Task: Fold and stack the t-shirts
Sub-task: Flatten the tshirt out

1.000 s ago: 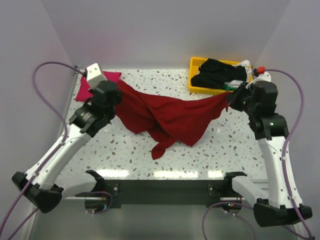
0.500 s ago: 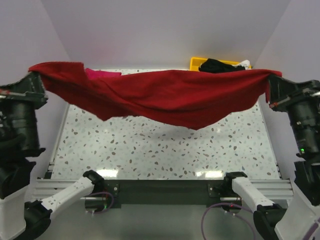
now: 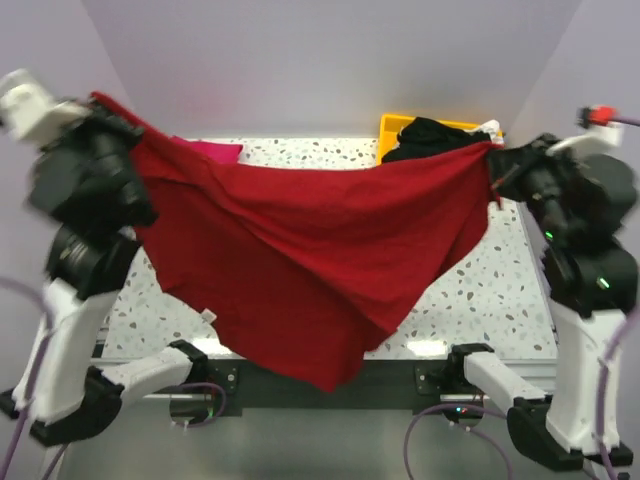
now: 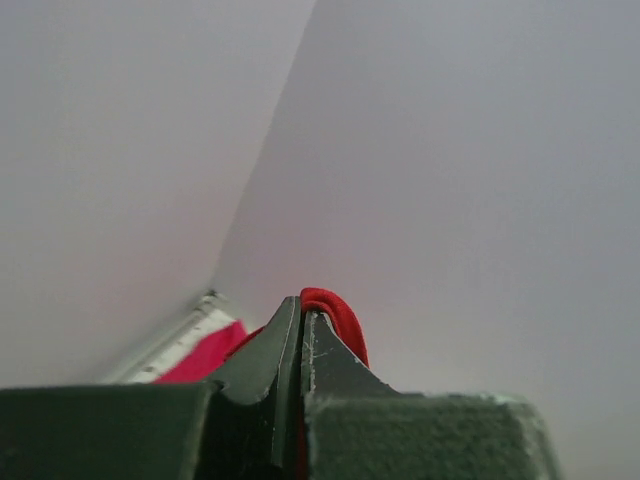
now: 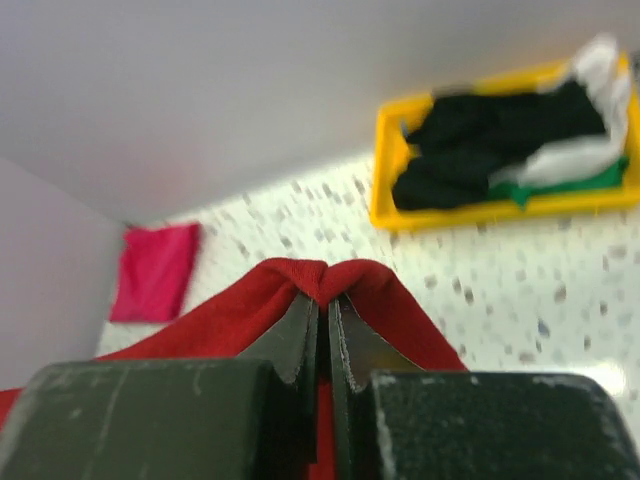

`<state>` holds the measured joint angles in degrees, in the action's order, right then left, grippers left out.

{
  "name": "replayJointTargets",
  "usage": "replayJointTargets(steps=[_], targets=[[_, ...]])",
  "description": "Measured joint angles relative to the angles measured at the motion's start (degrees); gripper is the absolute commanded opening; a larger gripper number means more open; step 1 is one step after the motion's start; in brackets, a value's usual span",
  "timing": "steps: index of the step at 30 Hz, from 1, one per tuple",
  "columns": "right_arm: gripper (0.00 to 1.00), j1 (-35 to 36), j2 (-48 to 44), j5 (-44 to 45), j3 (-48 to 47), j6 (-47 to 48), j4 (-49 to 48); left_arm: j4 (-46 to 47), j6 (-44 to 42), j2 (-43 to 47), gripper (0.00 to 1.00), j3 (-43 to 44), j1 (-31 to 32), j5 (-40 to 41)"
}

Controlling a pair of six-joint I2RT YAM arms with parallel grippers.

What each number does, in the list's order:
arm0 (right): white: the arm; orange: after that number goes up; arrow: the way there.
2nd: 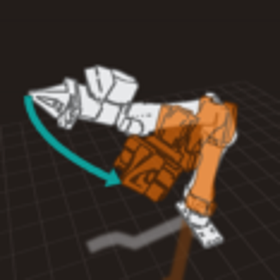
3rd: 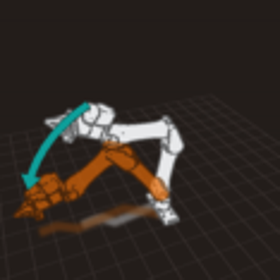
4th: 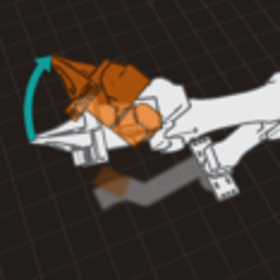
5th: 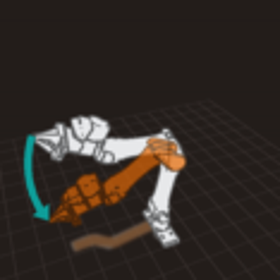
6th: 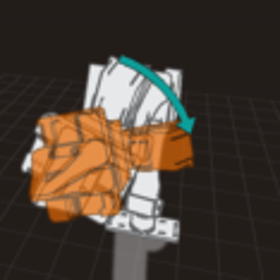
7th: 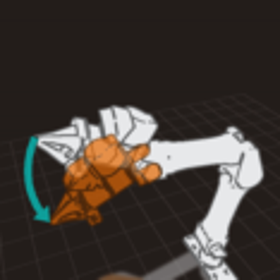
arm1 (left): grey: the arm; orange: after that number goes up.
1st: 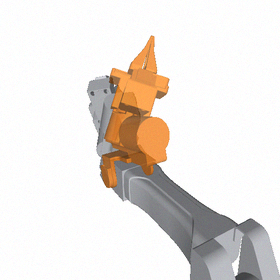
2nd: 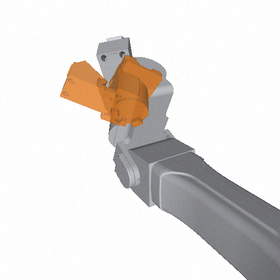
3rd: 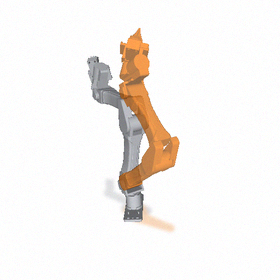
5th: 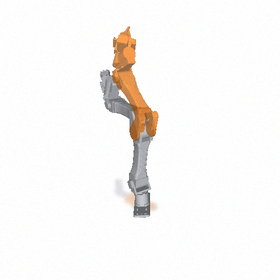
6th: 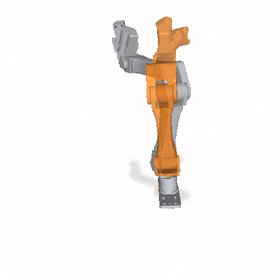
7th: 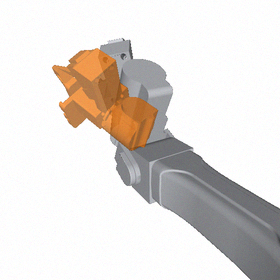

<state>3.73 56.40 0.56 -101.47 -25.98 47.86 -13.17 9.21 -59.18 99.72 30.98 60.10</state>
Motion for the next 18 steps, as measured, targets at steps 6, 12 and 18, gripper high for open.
replayJointTargets(steps=[6, 12, 18], targets=[[0.18, 0.0, 10.3, -1.4, 31.0, -4.7, -8.7, -2.0, 1.4, -31.3, 0.57, 3.5, -11.0, -7.8], [0.92, -0.1, 27.4, -2.6, 41.7, -6.5, -10.4, -10.3, 2.8, -61.1, 1.00, 9.4, -12.3, -18.1], [0.99, 0.2, 27.3, 1.2, 40.2, -4.9, -11.9, -14.6, 7.2, -57.2, 1.00, -1.3, -11.0, -22.7]])
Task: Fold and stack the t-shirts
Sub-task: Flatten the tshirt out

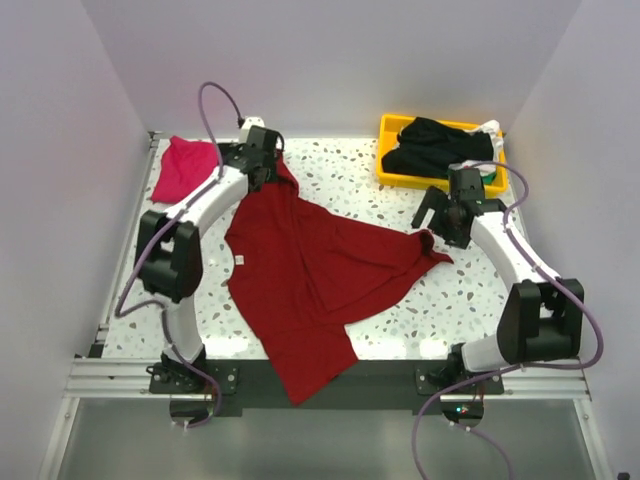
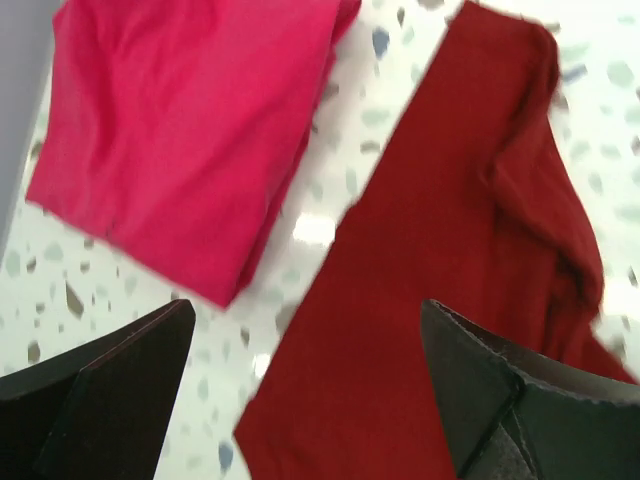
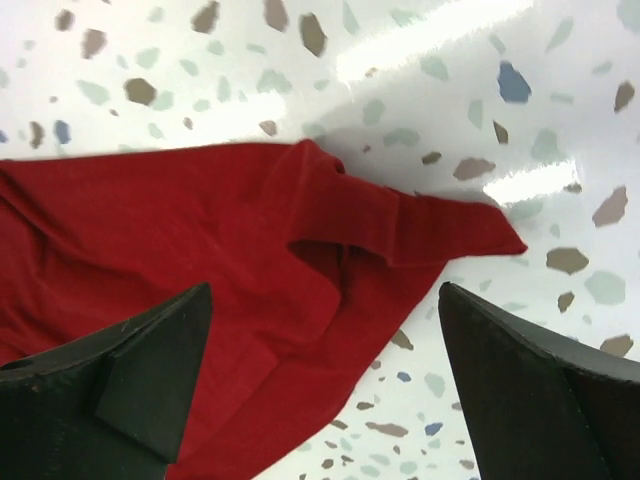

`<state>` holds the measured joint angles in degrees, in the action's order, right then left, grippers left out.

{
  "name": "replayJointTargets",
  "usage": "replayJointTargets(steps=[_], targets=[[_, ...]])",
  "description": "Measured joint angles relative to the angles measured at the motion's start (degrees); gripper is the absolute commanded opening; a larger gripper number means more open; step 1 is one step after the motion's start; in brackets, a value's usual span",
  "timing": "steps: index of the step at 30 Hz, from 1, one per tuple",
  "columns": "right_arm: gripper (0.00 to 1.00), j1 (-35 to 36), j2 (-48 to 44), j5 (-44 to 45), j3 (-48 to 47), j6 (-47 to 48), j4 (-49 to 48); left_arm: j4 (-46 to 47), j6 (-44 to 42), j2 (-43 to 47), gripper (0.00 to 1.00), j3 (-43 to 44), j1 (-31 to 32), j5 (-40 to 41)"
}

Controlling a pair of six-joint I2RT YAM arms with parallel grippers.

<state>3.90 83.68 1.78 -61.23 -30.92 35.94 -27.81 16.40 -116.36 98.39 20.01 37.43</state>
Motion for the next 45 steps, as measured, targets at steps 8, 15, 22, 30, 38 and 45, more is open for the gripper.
replayJointTargets(steps=[8, 15, 22, 30, 38, 45], targets=[[0.99, 11.1, 1.4, 0.1, 0.0, 5.5, -5.2, 2.7, 11.3, 26.0, 1.00, -27.7, 4.9, -7.1], [0.99, 16.7, 11.5, -1.9, 0.0, 6.2, -6.0, 2.1, 17.4, 27.6, 1.00, -42.5, 7.1, -11.6], [0.99, 5.9, 15.9, 0.2, -2.0, 6.1, -4.4, 3.6, 19.6, 27.2, 1.00, -48.0, 7.1, -14.2], [0.99, 1.6, 16.3, 1.7, -3.7, 8.1, -6.6, 7.0, 20.3, 19.6, 1.00, -44.5, 5.5, -14.5], [0.99, 2.4, 16.0, -0.1, 0.6, 8.5, -8.9, 8.2, 16.8, 5.6, 1.00, -27.6, 1.8, -14.1], [0.99, 2.4, 7.0, -4.1, 8.5, 7.4, -8.2, 7.2, 11.2, -9.1, 1.00, -6.0, -0.8, -14.4]])
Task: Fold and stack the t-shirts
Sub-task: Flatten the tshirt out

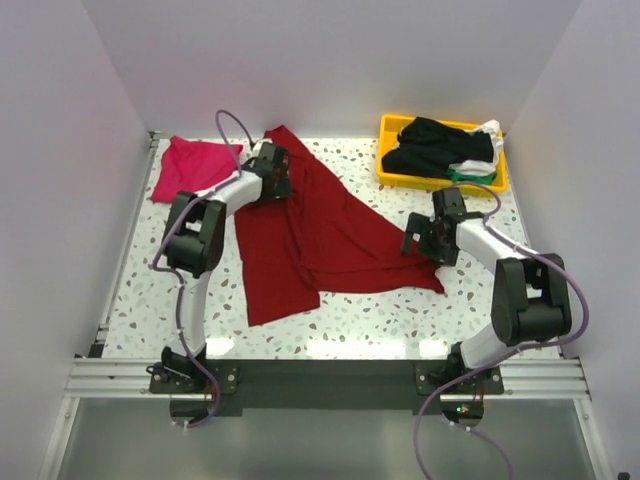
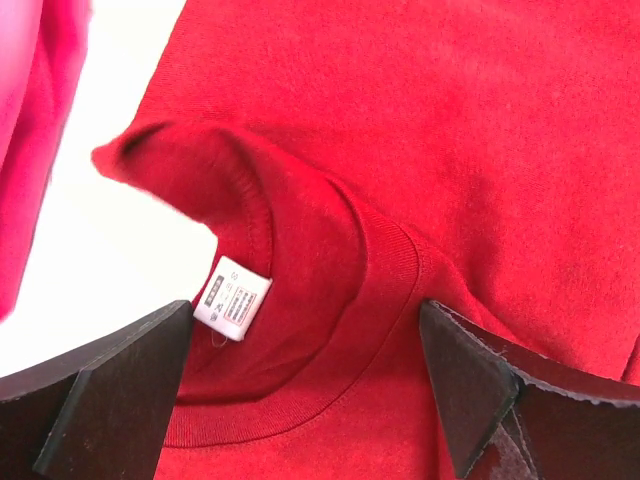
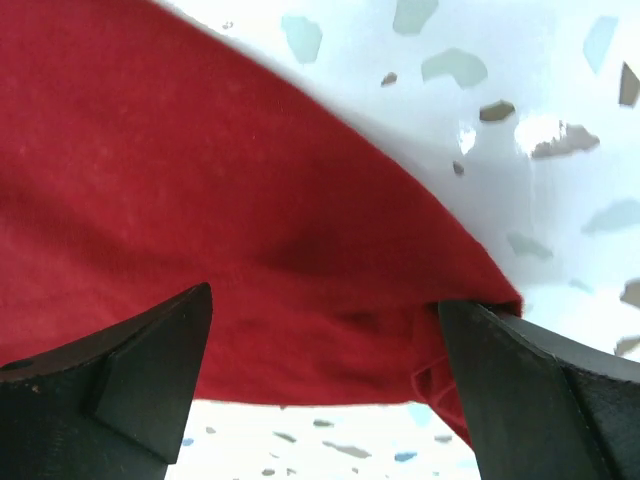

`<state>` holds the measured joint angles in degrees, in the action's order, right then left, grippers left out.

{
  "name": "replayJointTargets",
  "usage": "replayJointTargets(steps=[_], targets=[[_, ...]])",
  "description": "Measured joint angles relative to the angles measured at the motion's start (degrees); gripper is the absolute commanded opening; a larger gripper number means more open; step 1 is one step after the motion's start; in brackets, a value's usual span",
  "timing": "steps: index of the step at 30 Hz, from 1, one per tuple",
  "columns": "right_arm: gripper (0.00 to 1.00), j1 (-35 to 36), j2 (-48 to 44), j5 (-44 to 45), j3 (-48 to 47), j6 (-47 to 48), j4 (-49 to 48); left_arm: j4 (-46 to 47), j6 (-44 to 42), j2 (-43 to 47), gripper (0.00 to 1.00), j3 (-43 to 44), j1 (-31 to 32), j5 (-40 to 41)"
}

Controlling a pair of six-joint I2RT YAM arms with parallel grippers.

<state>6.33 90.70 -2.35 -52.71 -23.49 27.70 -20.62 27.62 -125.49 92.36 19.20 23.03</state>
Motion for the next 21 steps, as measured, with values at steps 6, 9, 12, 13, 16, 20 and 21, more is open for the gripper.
replayJointTargets(steps=[6, 9, 12, 13, 16, 20, 21], targets=[[0.99, 0.0, -4.1, 5.3, -2.8, -0.7, 5.4, -2.5, -3.3, 0.0, 1.00, 5.7, 0.0, -1.9], [0.99, 0.0, -4.1, 14.6, -6.4, -2.7, 9.5, -2.7, -3.3, 7.5, 1.00, 0.0, 0.5, -2.4], [0.99, -0.4, -4.7, 20.8, -8.2, -4.0, 12.4, -3.3, -2.6, 19.5, 1.00, -9.0, 1.5, -1.9], [0.99, -0.5, -5.4, 21.4, -8.0, -4.2, 13.0, -3.7, -1.9, 24.1, 1.00, -12.0, 2.2, -1.7], [0.99, -0.7, -9.8, 20.2, -5.0, -4.7, 13.4, -4.5, 0.9, 38.0, 1.00, -20.9, 5.6, -0.3], [0.99, -0.8, -18.1, 17.1, 1.6, -5.7, 13.8, -8.0, 7.8, 51.5, 1.00, -32.9, 11.0, 0.0], [0.99, -0.9, -20.1, 16.5, 3.1, -6.1, 14.1, -9.7, 9.8, 53.7, 1.00, -36.3, 11.8, -0.2]])
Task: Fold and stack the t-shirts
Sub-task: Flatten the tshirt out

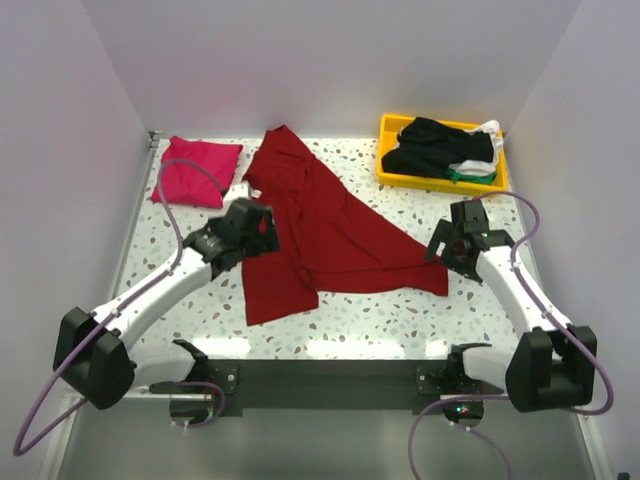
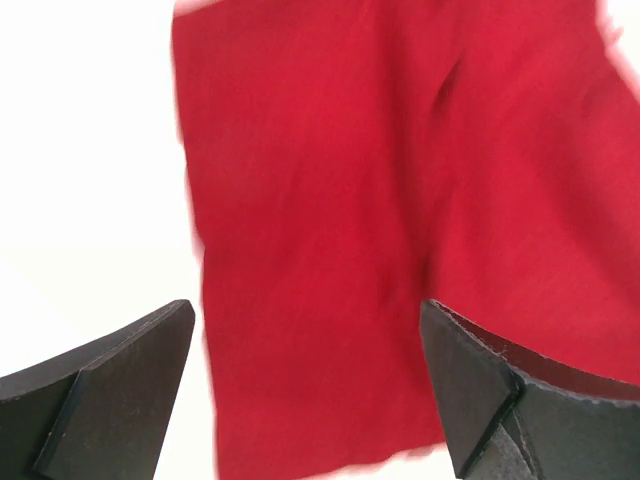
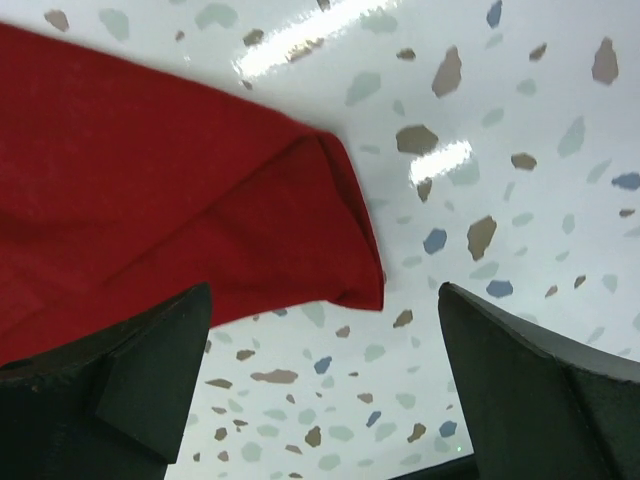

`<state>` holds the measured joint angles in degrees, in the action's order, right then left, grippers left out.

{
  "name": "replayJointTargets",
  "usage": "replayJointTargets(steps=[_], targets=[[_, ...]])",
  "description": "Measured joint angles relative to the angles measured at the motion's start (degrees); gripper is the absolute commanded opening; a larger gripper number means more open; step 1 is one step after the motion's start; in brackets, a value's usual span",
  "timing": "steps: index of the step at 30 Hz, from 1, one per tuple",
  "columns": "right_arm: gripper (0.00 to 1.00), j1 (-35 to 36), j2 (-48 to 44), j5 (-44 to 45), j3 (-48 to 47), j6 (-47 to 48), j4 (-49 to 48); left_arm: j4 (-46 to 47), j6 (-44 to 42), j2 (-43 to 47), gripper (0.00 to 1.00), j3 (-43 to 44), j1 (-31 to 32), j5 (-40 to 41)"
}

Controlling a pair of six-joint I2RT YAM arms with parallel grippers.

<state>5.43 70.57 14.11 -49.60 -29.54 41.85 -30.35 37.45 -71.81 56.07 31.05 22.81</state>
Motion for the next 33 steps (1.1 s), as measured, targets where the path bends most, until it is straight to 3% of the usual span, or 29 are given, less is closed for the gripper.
replayJointTargets(steps=[8, 12, 20, 29, 31, 33], targets=[[0.98, -1.3, -5.9, -2.9, 6.4, -2.0, 0.6, -10.8, 11.2, 14.1, 0.99, -22.6, 3.2, -9.1], [0.99, -1.4, -5.6, -4.8, 8.1, -2.5, 0.3, -10.1, 13.7, 17.1, 0.84, -26.2, 3.8, -13.2], [0.99, -2.0, -4.9, -6.3, 8.2, -2.6, -0.8, -8.0, 15.6, 13.7, 0.66, -28.9, 4.0, -16.6], [0.99, -3.7, -4.3, -6.2, 8.8, -2.8, -0.9, -3.0, 15.7, 8.2, 0.21, -27.7, 4.4, -17.7], [0.99, -4.7, -4.3, -6.2, 8.9, -2.9, -0.9, -1.9, 15.7, 8.0, 0.01, -28.0, 4.6, -18.2], [0.98, -6.3, -4.3, -6.6, 9.2, -3.0, -1.1, -1.5, 15.8, 8.1, 0.00, -28.2, 4.7, -18.4]])
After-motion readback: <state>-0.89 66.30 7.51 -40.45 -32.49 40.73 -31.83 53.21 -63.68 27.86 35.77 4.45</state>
